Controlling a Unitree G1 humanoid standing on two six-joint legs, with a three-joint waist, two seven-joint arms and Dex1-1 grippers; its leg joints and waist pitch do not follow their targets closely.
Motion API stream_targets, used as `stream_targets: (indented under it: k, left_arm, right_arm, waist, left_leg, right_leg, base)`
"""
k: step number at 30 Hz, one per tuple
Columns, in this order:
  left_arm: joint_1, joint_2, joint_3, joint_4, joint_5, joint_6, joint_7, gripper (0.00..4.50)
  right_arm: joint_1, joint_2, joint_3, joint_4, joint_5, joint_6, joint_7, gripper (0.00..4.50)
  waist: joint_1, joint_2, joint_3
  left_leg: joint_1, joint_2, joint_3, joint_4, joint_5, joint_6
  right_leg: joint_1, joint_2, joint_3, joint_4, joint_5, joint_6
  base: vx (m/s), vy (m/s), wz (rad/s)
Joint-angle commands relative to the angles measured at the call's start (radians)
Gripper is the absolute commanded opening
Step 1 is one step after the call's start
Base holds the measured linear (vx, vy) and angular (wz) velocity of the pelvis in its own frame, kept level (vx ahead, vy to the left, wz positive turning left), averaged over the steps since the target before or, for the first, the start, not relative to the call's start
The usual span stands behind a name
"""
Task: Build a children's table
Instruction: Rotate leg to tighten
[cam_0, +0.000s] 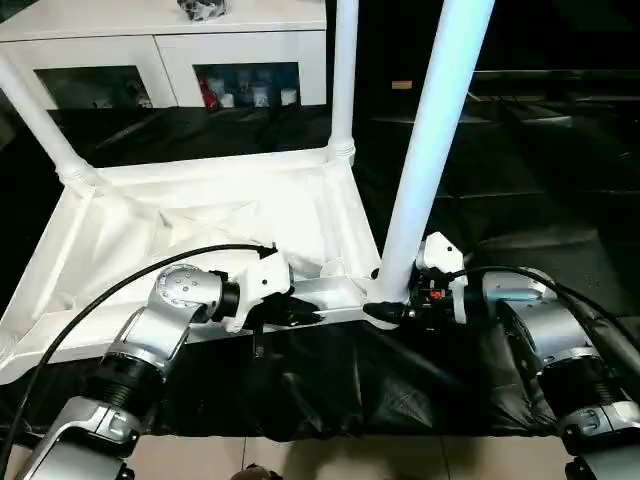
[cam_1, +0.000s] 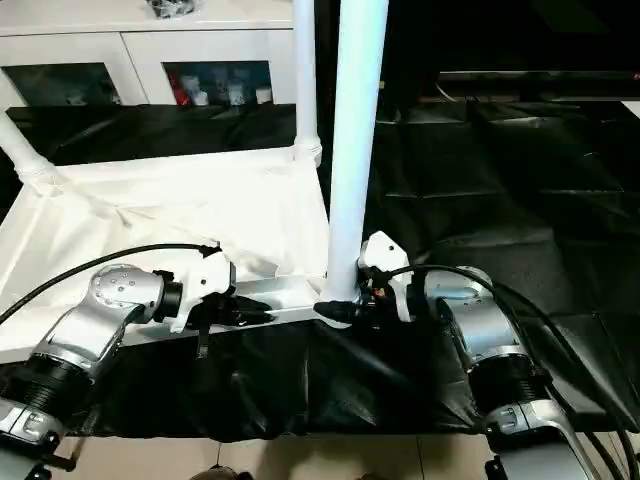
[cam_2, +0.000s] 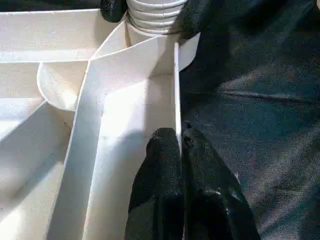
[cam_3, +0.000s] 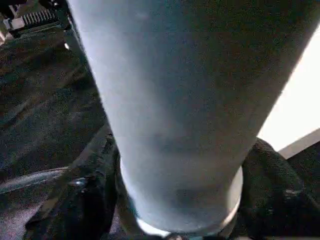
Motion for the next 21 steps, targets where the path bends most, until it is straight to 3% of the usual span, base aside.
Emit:
stream_targets:
  k: [1, 3, 6, 9, 11, 13, 15, 20, 21]
  left_arm:
    - [-0.004, -0.028, -0.024, 0.018, 0.013, 0.006, 0.025, 0.00]
    - [-0.004, -0.049, -0.014, 0.027, 0.017, 0.011, 0.061, 0.00]
    - [-0.014, -0.091, -0.007, 0.044, 0.042, 0.032, 0.170, 0.00]
    - [-0.025, -0.147, -0.002, 0.055, 0.064, 0.074, 0.287, 0.00]
    - [-0.028, -0.188, 0.002, 0.048, 0.071, 0.099, 0.345, 0.00]
    - [-0.034, -0.247, 0.003, 0.044, 0.093, 0.124, 0.433, 0.00]
    - [-0.035, -0.249, 0.002, 0.044, 0.094, 0.125, 0.436, 0.00]
    - [-0.037, -0.325, -0.026, 0.051, 0.137, 0.123, 0.521, 0.00]
    - [-0.036, -0.332, -0.029, 0.047, 0.135, 0.124, 0.520, 0.00]
  right_arm:
    - [0.041, 0.048, 0.072, -0.020, 0.001, 0.024, 0.004, 2.77]
    - [0.059, 0.072, 0.057, -0.026, -0.004, 0.020, -0.054, 2.75]
    - [0.086, 0.132, 0.022, -0.025, -0.028, 0.013, -0.217, 2.72]
    - [0.103, 0.213, -0.021, -0.009, -0.049, 0.034, -0.413, 2.72]
    - [0.106, 0.272, -0.052, 0.005, -0.051, 0.046, -0.535, 2.72]
    - [0.099, 0.357, -0.092, 0.032, -0.050, 0.054, -0.694, 2.72]
    - [0.098, 0.360, -0.093, 0.033, -0.051, 0.054, -0.701, 2.72]
    - [0.061, 0.467, -0.116, 0.082, -0.083, -0.007, -0.889, 2.72]
    - [0.055, 0.478, -0.115, 0.081, -0.089, -0.015, -0.904, 3.28]
  waist:
    - [0.004, -0.012, -0.049]
    - [0.004, -0.012, -0.046]
    - [-0.004, -0.015, -0.038]
    - [-0.012, -0.015, -0.028]
    - [-0.015, -0.017, -0.025]
    - [-0.016, -0.018, -0.026]
    - [-0.018, -0.017, -0.027]
    - [-0.017, -0.011, -0.029]
    - [-0.015, -0.007, -0.030]
  left_leg:
    - [0.005, 0.061, -0.018, -0.058, -0.107, 0.107]
    - [0.005, 0.062, -0.018, -0.060, -0.113, 0.103]
    - [0.009, 0.062, -0.019, -0.071, -0.187, 0.066]
    - [0.022, 0.060, -0.025, -0.083, -0.279, 0.015]
    - [0.023, 0.059, -0.031, -0.088, -0.318, -0.005]
    - [0.023, 0.059, -0.036, -0.091, -0.332, -0.012]
    - [0.023, 0.058, -0.036, -0.093, -0.331, -0.016]
    - [0.022, 0.059, -0.032, -0.096, -0.313, -0.012]
    - [0.021, 0.058, -0.031, -0.095, -0.309, -0.011]
  right_leg:
    - [0.044, -0.086, 0.044, -0.063, -0.008, -0.279]
    - [0.043, -0.087, 0.045, -0.066, -0.027, -0.271]
    - [0.037, -0.089, 0.047, -0.082, -0.172, -0.246]
    - [0.027, -0.093, 0.052, -0.104, -0.396, -0.190]
    - [0.021, -0.095, 0.055, -0.113, -0.495, -0.144]
    - [0.019, -0.096, 0.056, -0.116, -0.512, -0.127]
    - [0.018, -0.095, 0.056, -0.117, -0.492, -0.124]
    - [0.015, -0.091, 0.058, -0.113, -0.369, -0.141]
    - [0.017, -0.091, 0.058, -0.112, -0.353, -0.144]
  base:
    - [0.000, 0.000, 0.00]
    - [0.000, 0.000, 0.00]
    - [0.000, 0.000, 0.00]
    - [0.000, 0.000, 0.00]
    - [0.000, 0.000, 0.00]
    - [0.000, 0.000, 0.00]
    - [0.000, 0.000, 0.00]
    - [0.000, 0.000, 0.00]
    - [0.000, 0.000, 0.00]
